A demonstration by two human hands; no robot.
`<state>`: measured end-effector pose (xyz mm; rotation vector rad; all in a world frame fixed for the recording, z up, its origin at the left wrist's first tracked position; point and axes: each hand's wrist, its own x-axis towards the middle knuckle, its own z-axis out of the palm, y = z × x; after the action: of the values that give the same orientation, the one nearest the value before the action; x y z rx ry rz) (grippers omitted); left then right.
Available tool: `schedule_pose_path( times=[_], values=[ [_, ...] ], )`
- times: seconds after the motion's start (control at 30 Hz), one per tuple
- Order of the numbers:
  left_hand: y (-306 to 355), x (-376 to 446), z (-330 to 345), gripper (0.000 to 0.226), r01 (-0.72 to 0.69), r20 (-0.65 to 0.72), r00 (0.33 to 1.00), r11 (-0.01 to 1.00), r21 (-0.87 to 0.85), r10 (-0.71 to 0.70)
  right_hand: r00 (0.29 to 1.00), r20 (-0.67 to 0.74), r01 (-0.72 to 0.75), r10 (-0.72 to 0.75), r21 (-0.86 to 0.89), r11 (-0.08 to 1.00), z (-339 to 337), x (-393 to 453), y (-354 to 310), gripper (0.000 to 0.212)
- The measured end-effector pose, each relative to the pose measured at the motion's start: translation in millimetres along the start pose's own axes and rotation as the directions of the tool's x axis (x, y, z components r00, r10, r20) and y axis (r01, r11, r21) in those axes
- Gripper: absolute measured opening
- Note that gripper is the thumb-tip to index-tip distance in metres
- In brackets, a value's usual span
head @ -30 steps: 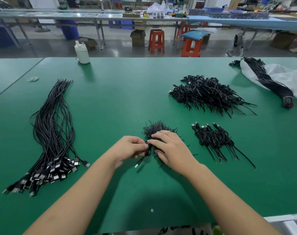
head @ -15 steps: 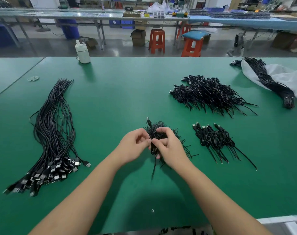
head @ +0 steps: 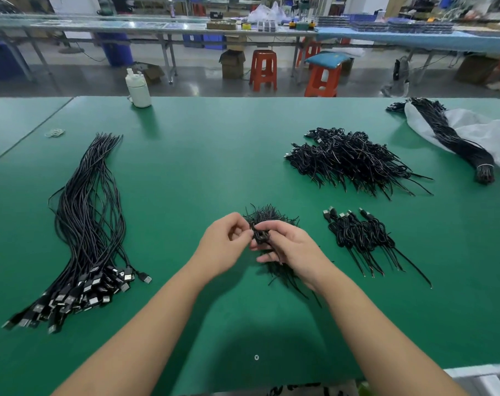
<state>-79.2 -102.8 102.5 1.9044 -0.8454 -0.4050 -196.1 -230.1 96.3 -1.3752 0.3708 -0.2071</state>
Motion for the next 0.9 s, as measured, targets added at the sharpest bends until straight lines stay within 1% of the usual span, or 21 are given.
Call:
schedule_pose_path(
  times=[0.03,0.1,0.2,0.23,0.27,0.37,0.43,0.5,0.53,0.6,0.67,0.77,0.83,0.9],
  values=[
    [-0.5,1.9,-0.8,0.017,0.052,0.002,0.999,0.996,-0.067,-0.051,1.0,0.027,0.016,-0.015,-0.03,0.999,0.2,-0.6,-0.3,0.025],
    [-1.4,2.9,-2.6,0.015,0.089,0.034,0.996,0.99,-0.108,-0.086,0.999,0.028,0.043,-0.04,-0.106,0.993,0.0,-0.8,-1.0,0.024],
    [0.6,0.3,-2.3,0.016,0.076,0.078,0.995,0.989,-0.127,-0.066,0.989,-0.096,0.079,-0.112,-0.293,0.953,-3.1,1.8,-1.0,0.007],
    [1.9,-0.3,-1.3,0.016,0.065,0.083,0.995,0.989,-0.13,-0.055,0.981,-0.145,0.076,-0.131,-0.335,0.939,-4.2,2.8,-0.9,0.006],
    [3.3,-1.1,-0.3,0.016,0.042,0.077,0.996,0.993,-0.106,-0.034,0.975,-0.177,0.071,-0.138,-0.34,0.938,-5.1,3.6,-0.7,0.006],
    [8.5,-5.9,1.4,0.018,-0.108,0.039,0.994,0.989,0.096,0.105,0.979,-0.172,0.063,-0.11,-0.256,0.965,-4.1,4.6,0.5,0.011],
    [13.6,-10.4,1.0,0.018,-0.241,0.046,0.97,0.95,0.198,0.237,0.982,-0.165,0.048,-0.088,-0.235,0.971,-3.6,4.5,0.5,0.014],
    [18.1,-13.1,2.2,0.014,-0.345,0.072,0.938,0.9,0.267,0.339,0.982,-0.171,0.054,-0.081,-0.155,0.986,-3.5,4.8,0.7,0.017],
    [19.9,-13.5,3.2,0.012,-0.384,0.091,0.923,0.869,0.311,0.375,0.982,-0.171,0.064,-0.079,-0.094,0.994,-3.5,4.4,0.1,0.019],
    [21.2,-12.9,4.9,0.008,-0.43,0.127,0.901,0.821,0.374,0.414,0.984,-0.146,0.099,-0.102,-0.026,0.995,-2.2,2.2,-1.3,0.013],
    [20.2,-12.6,5.6,0.009,-0.413,0.116,0.91,0.839,0.354,0.399,0.984,-0.126,0.125,-0.129,-0.033,0.992,-2.2,0.2,-0.6,0.006],
    [15.8,-10.7,4.3,0.013,-0.299,0.05,0.954,0.914,0.276,0.297,0.985,-0.117,0.119,-0.126,-0.067,0.991,-4.3,-0.9,3.0,0.02],
    [12.6,-7.0,2.6,0.015,-0.194,0.025,0.981,0.951,0.242,0.194,0.989,-0.062,0.132,-0.138,-0.09,0.987,-6.4,-2.4,4.0,0.026],
    [9.5,-3.2,0.5,0.017,-0.113,0.03,0.994,0.975,0.194,0.109,0.986,-0.019,0.161,-0.166,-0.153,0.975,-6.7,-3.7,3.5,0.032]
  ],
)
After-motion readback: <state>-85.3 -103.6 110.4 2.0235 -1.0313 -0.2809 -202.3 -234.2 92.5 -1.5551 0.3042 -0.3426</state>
